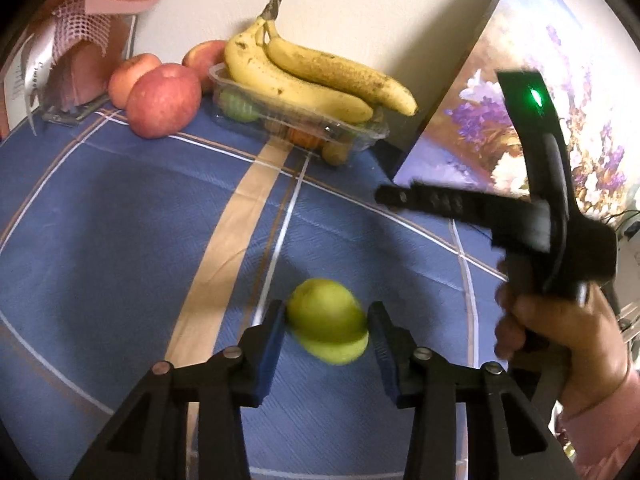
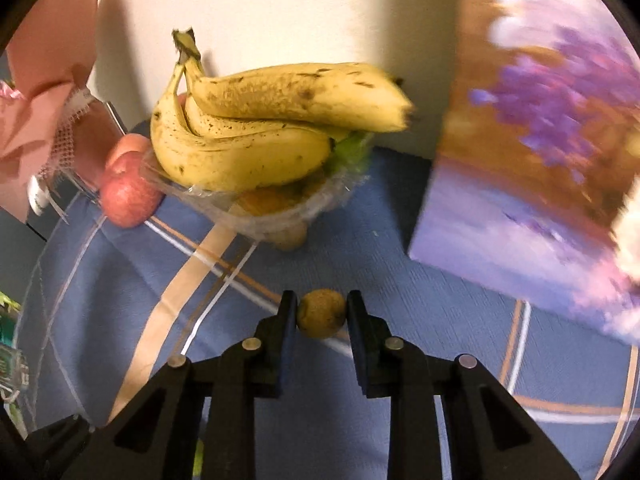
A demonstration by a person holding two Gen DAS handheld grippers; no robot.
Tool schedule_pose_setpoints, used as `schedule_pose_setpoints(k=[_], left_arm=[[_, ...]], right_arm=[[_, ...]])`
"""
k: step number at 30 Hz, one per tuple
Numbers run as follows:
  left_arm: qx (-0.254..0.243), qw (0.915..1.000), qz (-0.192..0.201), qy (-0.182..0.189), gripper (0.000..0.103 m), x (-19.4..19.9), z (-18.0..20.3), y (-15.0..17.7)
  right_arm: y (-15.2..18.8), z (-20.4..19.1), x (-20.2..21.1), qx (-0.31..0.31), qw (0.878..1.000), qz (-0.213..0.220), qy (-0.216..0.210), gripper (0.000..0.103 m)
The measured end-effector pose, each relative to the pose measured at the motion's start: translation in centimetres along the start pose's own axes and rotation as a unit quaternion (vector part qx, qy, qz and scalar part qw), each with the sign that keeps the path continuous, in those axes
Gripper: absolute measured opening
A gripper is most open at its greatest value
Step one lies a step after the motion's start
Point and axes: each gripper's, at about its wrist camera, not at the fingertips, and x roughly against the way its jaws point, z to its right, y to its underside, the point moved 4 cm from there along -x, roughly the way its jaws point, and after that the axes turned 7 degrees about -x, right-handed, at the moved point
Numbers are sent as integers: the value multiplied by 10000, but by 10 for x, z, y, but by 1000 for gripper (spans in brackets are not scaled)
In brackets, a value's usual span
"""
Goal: Organize fruits
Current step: 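Grasp the green apple with the left tool while the right tool grasps the small kiwi, then carry the held green apple and kiwi over the white tray with both tools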
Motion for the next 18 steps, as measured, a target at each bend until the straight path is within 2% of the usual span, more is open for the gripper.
schedule_pose_setpoints(k=[2, 9, 11, 13, 15, 16, 18], left_arm=[[69, 9999, 52, 85, 29, 13, 7, 0], [105, 9997, 124, 158, 29, 51, 25, 4], [188, 9997, 136, 54, 33, 52, 20, 7], [395, 9991, 42, 141, 36, 48, 14, 11], [504, 9983, -86, 295, 49, 42, 14, 14], [500, 9980, -124, 357, 58, 37, 17, 14], [473, 9978, -214, 403, 60, 28, 23, 14]], right_arm=[[8, 4, 12, 4, 10000, -23, 37, 26], [63, 17, 70, -62, 9997, -160, 175, 26], [71, 19, 77, -86, 9994, -228, 228, 26], [81, 28, 83, -127, 9989, -285, 336, 26], [91, 32, 91, -170, 9988, -291, 343, 26], [96, 35, 94, -202, 9987, -304, 358, 26], [103, 44, 99, -249, 9983, -320, 414, 26]])
